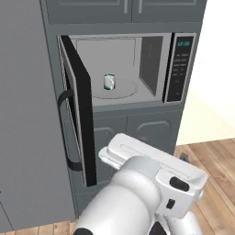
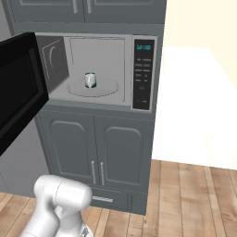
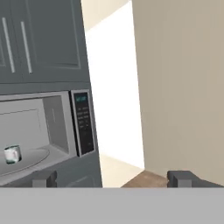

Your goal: Pick the mug from the counter and place it inside the microwave. Then close the microwave.

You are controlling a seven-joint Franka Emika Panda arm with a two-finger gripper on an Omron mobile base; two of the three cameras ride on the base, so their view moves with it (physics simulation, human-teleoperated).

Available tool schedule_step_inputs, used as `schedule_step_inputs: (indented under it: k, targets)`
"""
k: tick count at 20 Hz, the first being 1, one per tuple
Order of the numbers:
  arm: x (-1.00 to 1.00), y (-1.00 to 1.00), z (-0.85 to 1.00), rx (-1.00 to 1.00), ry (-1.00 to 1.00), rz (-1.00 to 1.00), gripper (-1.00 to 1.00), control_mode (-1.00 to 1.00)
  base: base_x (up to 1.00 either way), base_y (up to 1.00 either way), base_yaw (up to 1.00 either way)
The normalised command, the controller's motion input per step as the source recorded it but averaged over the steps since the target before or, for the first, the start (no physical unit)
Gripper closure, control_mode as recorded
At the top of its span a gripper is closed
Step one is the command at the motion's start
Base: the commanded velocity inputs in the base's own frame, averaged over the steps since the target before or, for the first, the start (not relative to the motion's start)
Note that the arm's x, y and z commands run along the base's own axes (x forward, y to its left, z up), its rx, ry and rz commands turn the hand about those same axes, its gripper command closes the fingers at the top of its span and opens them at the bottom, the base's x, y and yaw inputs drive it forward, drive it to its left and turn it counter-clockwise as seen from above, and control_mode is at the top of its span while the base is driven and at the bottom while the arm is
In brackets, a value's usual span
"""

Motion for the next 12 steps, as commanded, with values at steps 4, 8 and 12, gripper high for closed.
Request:
schedule_step_inputs:
  k: [4, 8, 12]
  targets:
    - [-0.37, 0.54, 0.00, -0.03, -0.05, -0.15, -1.00, -1.00, 0.00, 0.00, 0.00]
    - [-0.15, 0.62, 0.00, -0.03, -0.02, -0.08, -1.00, -1.00, 0.00, 0.00, 0.00]
    - [0.17, 0.70, -0.06, -0.07, 0.00, -0.06, -1.00, -1.00, 0.00, 0.00, 0.00]
